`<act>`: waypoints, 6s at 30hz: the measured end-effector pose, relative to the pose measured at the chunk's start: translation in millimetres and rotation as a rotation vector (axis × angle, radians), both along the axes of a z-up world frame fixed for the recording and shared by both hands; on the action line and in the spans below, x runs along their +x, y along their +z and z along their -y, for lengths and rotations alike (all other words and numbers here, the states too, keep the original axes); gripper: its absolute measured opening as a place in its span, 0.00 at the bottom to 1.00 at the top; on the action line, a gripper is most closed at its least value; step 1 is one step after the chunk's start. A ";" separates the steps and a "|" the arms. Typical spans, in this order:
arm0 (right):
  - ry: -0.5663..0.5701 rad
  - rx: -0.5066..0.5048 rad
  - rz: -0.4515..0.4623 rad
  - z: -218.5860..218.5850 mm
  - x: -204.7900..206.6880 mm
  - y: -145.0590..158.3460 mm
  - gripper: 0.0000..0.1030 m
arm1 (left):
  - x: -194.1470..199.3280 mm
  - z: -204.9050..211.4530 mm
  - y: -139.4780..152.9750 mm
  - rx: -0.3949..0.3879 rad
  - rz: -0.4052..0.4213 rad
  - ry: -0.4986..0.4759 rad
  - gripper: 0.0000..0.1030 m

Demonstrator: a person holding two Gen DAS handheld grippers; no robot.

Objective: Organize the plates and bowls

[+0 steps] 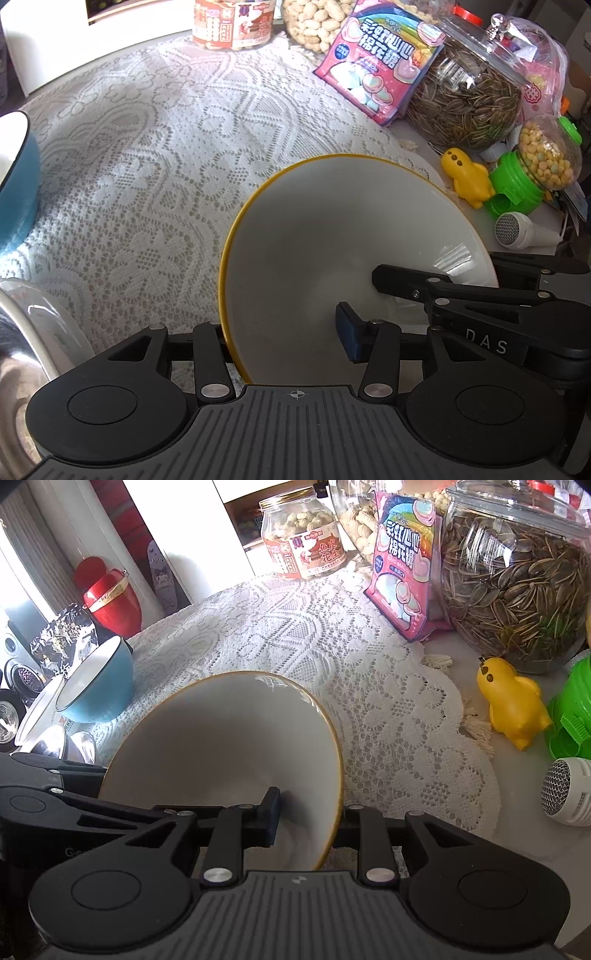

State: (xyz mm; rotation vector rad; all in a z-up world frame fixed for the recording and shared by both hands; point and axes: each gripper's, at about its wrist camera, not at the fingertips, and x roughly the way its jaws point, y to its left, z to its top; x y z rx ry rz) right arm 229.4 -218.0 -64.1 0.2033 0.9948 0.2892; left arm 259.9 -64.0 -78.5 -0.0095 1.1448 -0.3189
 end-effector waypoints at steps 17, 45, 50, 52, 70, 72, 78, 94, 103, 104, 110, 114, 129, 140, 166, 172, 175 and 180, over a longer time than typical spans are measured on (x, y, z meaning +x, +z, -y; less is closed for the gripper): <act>-0.052 -0.116 0.103 2.3 -12.7 49.6 0.26 | -25.4 -50.5 48.7 -0.154 0.065 -0.050 0.33; 0.113 0.132 -0.288 -240.3 152.0 24.8 0.41 | 100.7 -276.5 52.3 0.130 0.146 0.321 0.37; 0.080 0.156 -0.347 -251.3 163.9 4.2 0.33 | 105.6 -278.0 40.1 0.097 0.127 0.331 0.34; 0.074 0.154 -0.363 -252.7 167.4 -2.0 0.28 | 106.6 -275.2 37.5 0.068 0.121 0.323 0.34; 0.054 -0.062 -0.277 -164.8 146.8 16.6 0.20 | 110.8 -180.2 33.2 -0.042 0.022 0.080 0.41; 0.045 -0.039 -0.289 -161.4 147.1 12.5 0.23 | 108.3 -177.2 33.3 -0.026 0.046 0.083 0.41; 0.010 -0.005 -0.300 -161.5 152.0 5.5 0.28 | 116.5 -181.2 21.3 -0.084 0.006 0.135 0.41; -0.001 0.003 -0.341 -163.4 149.7 -1.6 0.25 | 121.4 -170.9 13.2 -0.050 -0.036 0.139 0.40; 0.012 -0.029 -0.185 -143.0 116.8 66.1 0.25 | 95.8 -151.9 72.4 -0.100 0.078 0.093 0.43; 0.011 -0.033 -0.167 -138.4 110.3 75.2 0.25 | 89.1 -146.0 82.4 -0.106 0.099 0.078 0.43; -0.028 -0.079 -0.098 -92.3 55.9 112.2 0.26 | 44.0 -99.3 111.0 -0.162 0.140 -0.053 0.44; -0.049 -0.099 -0.140 -57.2 20.6 97.3 0.26 | 20.8 -61.4 94.4 -0.155 0.089 -0.139 0.43; -0.066 0.013 -0.204 -7.9 -11.8 49.8 0.26 | -9.0 -15.2 61.9 0.008 0.018 -0.175 0.25; -0.071 -0.172 -0.023 -17.8 -21.9 101.6 0.28 | -18.3 -72.1 105.6 -0.149 0.129 -0.069 0.23; 0.169 0.100 -0.206 -409.2 154.8 44.4 0.54 | -37.1 -424.5 83.1 -0.250 0.152 0.976 0.23; 0.191 0.054 -0.245 -413.2 141.9 34.0 0.17 | -44.2 -410.3 89.4 -0.277 0.178 0.898 0.32; 0.258 0.013 -0.113 -373.8 116.4 74.0 0.17 | -58.7 -384.3 115.2 -0.389 0.261 0.818 0.33; 0.260 -0.068 0.078 -256.9 61.0 142.4 0.19 | -63.2 -290.2 171.0 -0.446 0.339 0.550 0.33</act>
